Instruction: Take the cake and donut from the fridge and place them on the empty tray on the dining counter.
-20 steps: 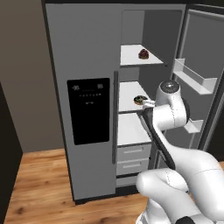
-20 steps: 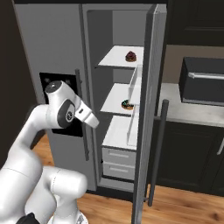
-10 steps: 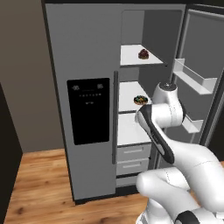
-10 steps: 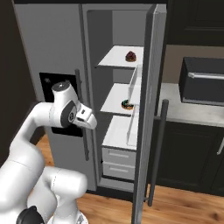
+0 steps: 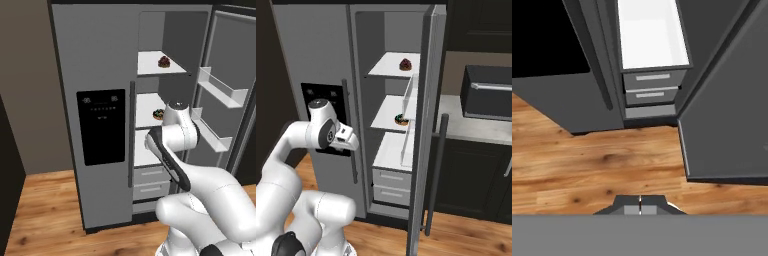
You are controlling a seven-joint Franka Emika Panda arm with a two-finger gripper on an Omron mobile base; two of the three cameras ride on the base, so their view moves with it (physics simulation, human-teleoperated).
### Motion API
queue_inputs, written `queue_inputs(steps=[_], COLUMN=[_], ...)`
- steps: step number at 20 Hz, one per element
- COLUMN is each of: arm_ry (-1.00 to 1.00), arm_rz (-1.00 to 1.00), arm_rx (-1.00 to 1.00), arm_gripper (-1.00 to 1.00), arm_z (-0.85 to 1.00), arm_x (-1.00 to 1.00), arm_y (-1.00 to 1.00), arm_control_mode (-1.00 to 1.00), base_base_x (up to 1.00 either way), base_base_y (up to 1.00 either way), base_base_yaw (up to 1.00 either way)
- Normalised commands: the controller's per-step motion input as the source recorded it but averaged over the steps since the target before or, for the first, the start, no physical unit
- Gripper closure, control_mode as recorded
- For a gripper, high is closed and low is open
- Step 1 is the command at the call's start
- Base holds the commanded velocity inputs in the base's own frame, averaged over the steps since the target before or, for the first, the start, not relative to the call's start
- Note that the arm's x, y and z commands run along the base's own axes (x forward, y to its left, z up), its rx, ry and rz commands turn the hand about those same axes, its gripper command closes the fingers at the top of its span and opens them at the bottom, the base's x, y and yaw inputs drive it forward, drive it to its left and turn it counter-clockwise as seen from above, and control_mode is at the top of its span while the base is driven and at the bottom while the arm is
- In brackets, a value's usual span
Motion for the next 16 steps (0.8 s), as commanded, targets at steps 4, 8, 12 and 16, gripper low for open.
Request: queue_inputs(steps=[4,8,12,16], arm_ry=[0.0,-0.03,-0.04,-0.02], arm_rz=[0.0,0.0,0.0,0.0], arm_rx=[-0.01,0.0,0.0,0.0], arm_gripper=[1.0,1.0,1.0,1.0], arm_z=[-0.07,0.0,0.0,0.0], arm_x=[0.0,0.0,-0.01,0.0], arm_y=[0.0,0.0,0.0,0.0], arm_control_mode=[-1.0,-1.0,-1.0,1.0], base_base_x=[0.0,0.0,0.0,0.0], base_base_y=[0.0,0.0,0.0,0.0], base_base_yaw=[0.0,0.0,0.0,0.0])
